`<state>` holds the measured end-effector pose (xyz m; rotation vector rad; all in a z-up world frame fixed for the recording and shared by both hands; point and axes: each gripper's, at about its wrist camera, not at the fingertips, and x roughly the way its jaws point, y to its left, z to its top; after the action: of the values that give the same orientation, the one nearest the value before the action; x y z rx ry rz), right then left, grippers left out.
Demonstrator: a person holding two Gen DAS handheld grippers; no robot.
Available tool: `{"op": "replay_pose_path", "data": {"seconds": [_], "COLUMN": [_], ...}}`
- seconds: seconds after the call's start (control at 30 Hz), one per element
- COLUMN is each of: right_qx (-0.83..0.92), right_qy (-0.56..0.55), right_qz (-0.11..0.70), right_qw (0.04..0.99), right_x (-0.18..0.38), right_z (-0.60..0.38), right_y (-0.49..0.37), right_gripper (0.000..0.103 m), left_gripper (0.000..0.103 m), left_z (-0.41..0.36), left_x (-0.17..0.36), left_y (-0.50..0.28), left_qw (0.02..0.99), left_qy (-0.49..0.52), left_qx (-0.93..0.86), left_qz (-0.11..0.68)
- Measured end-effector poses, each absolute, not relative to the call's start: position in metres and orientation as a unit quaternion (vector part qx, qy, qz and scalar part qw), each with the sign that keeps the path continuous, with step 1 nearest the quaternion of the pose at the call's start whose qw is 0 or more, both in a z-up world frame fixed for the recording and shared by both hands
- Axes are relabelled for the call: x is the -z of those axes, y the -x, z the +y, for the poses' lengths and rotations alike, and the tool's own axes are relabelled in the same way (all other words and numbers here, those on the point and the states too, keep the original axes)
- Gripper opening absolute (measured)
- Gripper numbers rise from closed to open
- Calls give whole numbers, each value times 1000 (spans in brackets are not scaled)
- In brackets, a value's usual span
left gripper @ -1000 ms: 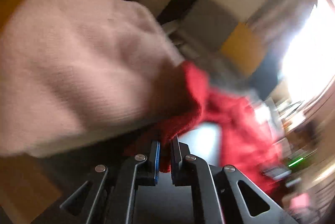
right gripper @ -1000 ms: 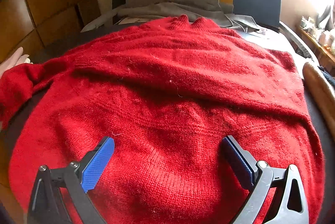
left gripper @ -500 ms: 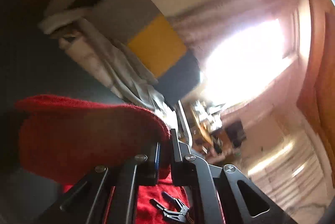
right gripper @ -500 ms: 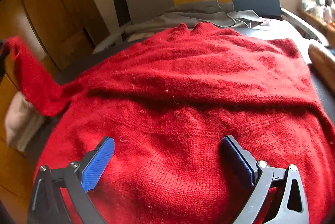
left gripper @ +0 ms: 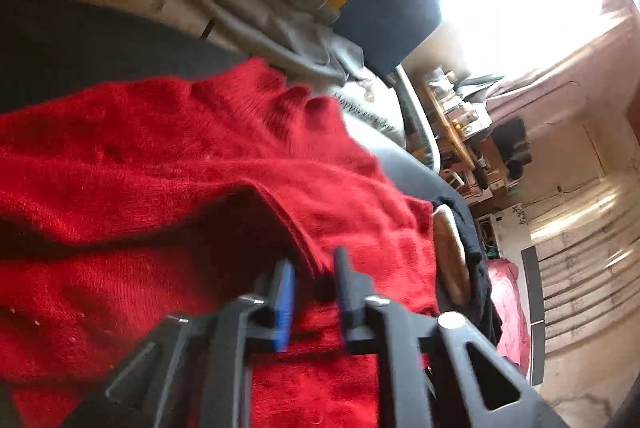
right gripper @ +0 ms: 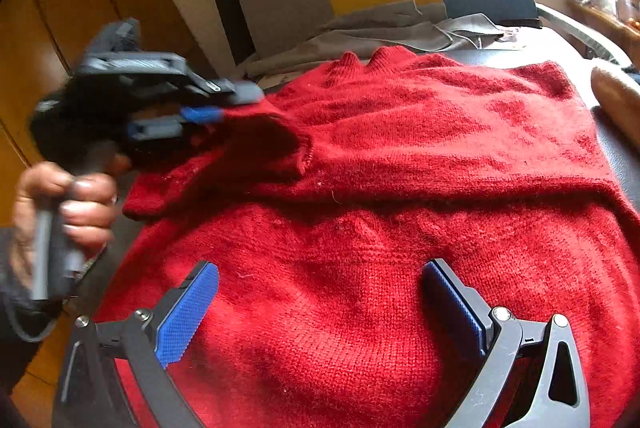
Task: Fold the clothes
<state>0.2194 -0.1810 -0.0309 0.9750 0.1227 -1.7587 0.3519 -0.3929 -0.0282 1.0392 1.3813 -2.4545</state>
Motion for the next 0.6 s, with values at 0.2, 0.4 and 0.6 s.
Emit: {"op": "replay_pose_path", "data": {"seconds": [0.2, 0.4, 0.6], "right_qx": [740, 723, 730], "right_qy": [-339, -340, -384], "right_qz": [77, 85, 71], "right_qw": [576, 595, 561], "right_x": [-6, -18, 3], "right_z": [-194, -264, -317], "right_y": [-223, -195, -164], "right_gripper": [103, 103, 87], "left_gripper": [29, 30, 32], "left_z": [-397, -388, -382], "left_x": [9, 22, 51], "left_y": [-418, -494, -514], "left_qw": [87, 130, 136], "left_qy": [-271, -260, -279], "left_qx": [846, 851, 845], "left_qz": [452, 436, 436]}}
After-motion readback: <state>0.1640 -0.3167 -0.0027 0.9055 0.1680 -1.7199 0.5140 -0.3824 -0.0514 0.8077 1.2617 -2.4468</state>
